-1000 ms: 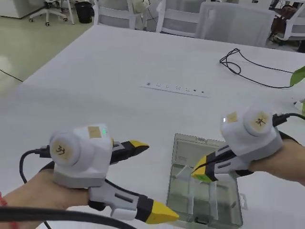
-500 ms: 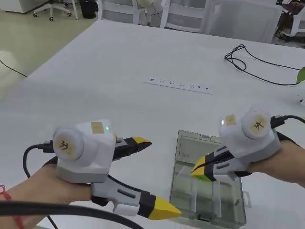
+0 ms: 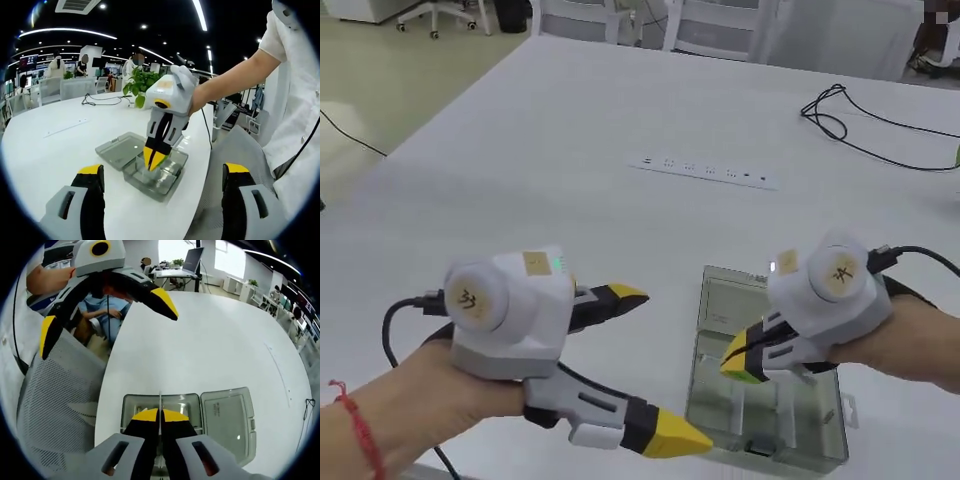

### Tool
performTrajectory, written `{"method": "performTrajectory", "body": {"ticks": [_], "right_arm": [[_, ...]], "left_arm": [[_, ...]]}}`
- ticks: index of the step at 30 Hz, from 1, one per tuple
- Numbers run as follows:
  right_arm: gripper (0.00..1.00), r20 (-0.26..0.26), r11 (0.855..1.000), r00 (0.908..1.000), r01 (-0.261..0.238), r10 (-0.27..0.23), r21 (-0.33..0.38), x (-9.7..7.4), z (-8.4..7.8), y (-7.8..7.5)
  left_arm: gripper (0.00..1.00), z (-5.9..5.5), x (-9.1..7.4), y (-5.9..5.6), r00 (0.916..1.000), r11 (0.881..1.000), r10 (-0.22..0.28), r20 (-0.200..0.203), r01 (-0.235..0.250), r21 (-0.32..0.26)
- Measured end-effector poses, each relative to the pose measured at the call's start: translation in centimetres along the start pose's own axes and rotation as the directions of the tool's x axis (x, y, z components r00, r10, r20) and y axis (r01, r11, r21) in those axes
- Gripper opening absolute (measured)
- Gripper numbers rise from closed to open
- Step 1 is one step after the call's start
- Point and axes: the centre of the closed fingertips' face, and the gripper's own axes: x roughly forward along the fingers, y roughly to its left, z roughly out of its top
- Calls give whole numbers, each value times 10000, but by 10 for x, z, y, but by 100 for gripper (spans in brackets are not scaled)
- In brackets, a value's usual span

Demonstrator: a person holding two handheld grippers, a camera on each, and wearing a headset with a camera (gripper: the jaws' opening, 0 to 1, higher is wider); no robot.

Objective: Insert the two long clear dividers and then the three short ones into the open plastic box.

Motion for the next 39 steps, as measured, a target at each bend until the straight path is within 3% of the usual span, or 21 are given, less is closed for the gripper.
{"method": "performTrajectory", "body": {"ticks": [19,31,39], "right_arm": [[3,-1030,9996,9946,-114,87,-255,23,-12,1],[2,-1327,9993,9912,-32,-19,-383,25,-15,2],[3,-1115,9994,9936,161,-193,-297,25,-15,0]], "left_arm": [[100,-6,0,-2,9998,9999,-128,-136,128,35],[100,-7,0,-3,9996,9998,-165,-225,167,113],[100,-7,0,-3,9996,9998,-124,-248,127,140]]}}
